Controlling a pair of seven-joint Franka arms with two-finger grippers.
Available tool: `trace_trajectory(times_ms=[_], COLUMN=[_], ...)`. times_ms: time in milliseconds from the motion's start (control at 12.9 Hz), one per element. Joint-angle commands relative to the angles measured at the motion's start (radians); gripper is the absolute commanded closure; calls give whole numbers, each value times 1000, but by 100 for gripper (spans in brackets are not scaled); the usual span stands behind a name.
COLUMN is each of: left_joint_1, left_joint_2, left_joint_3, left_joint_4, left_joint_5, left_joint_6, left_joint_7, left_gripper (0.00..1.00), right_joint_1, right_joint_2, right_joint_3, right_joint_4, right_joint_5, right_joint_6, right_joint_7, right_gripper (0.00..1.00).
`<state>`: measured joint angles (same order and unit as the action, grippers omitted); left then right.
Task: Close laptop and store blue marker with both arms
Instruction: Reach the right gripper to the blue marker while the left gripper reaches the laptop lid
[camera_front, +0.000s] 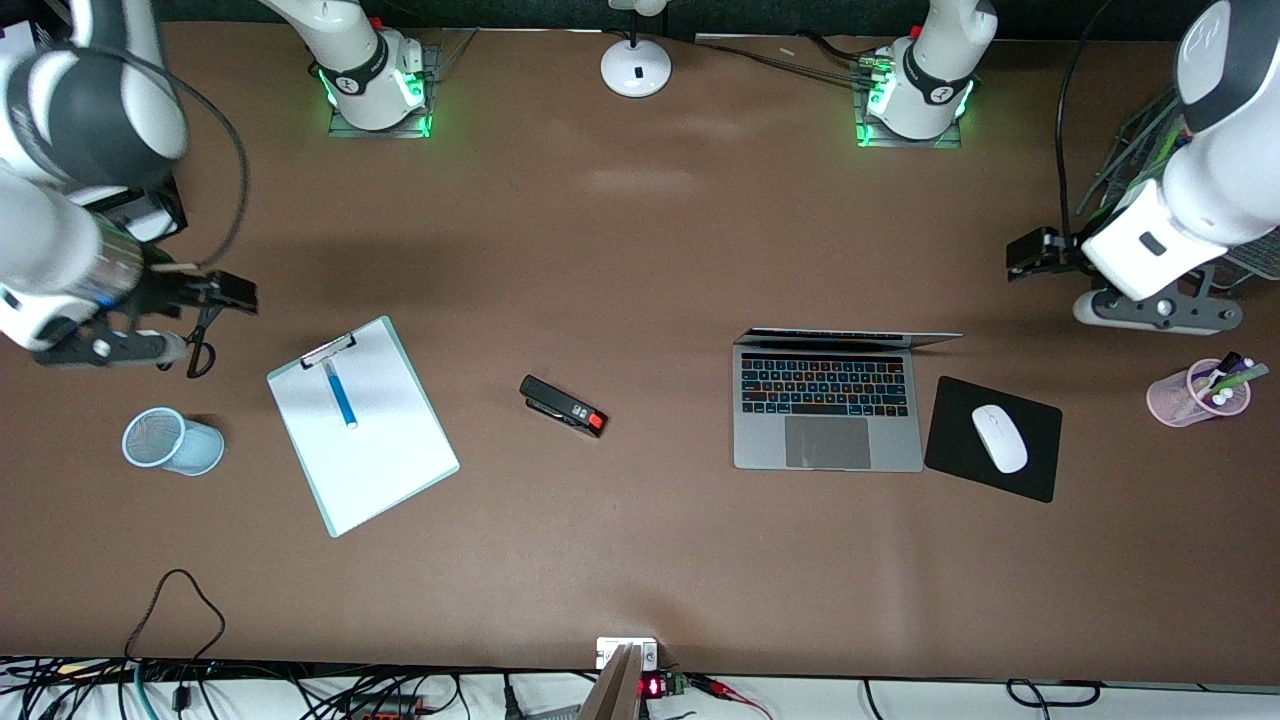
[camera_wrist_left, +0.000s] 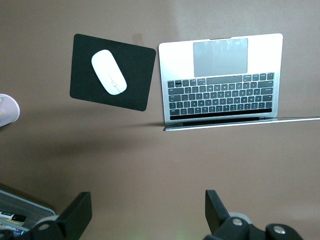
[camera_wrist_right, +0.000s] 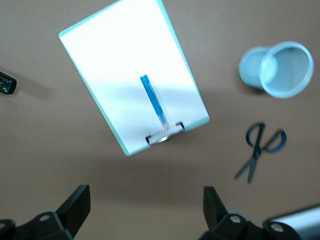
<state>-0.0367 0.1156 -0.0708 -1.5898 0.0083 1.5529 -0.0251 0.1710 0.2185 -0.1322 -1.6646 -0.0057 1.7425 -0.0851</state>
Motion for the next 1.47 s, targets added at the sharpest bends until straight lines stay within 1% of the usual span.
trace_trajectory(times_ms=[0,78,155,233,388,543,776,932,1087,1242,1397], left_joint_1=[-9,-11,-11,-12,-28,-43,-45,-48,-71,-113,-126], left_joint_2=[36,44,82,93,105,110,111,124,153,183,211], left_joint_3=[0,2,0,0,-3,-23,-115,-144,-158,-158,-158], left_joint_4=[45,42,42,42,39,34,11,-4,-4,-4,-4], left_joint_5=[2,4,4,2,1,-16,-16,-24,-36,-36,-36], left_joint_6=[-54,-57,-72,-91,-99,-125,-123,-90,-73,-50,-34], left_joint_7=[10,8,7,4,-47,-111,-234,-249,-335,-413,-437], left_gripper=[0,0,0,0,0,0,0,0,0,0,0], right_joint_1=[-1,-4,-2,-1,7,18,13,9,-5,-5,-7], right_joint_2=[96,143,184,224,269,323,392,429,449,469,482], right_joint_3=[-3,-3,-3,-3,0,11,11,11,11,10,10], right_joint_4=[22,32,43,51,52,52,52,52,52,52,52], right_joint_5=[3,3,3,4,4,4,12,87,148,150,150], right_joint_6=[108,155,176,190,264,340,429,451,450,450,459], right_joint_7=[-82,-84,-84,-84,-87,-134,-270,-355,-402,-474,-507], right_gripper=[0,0,0,0,0,0,0,0,0,0,0])
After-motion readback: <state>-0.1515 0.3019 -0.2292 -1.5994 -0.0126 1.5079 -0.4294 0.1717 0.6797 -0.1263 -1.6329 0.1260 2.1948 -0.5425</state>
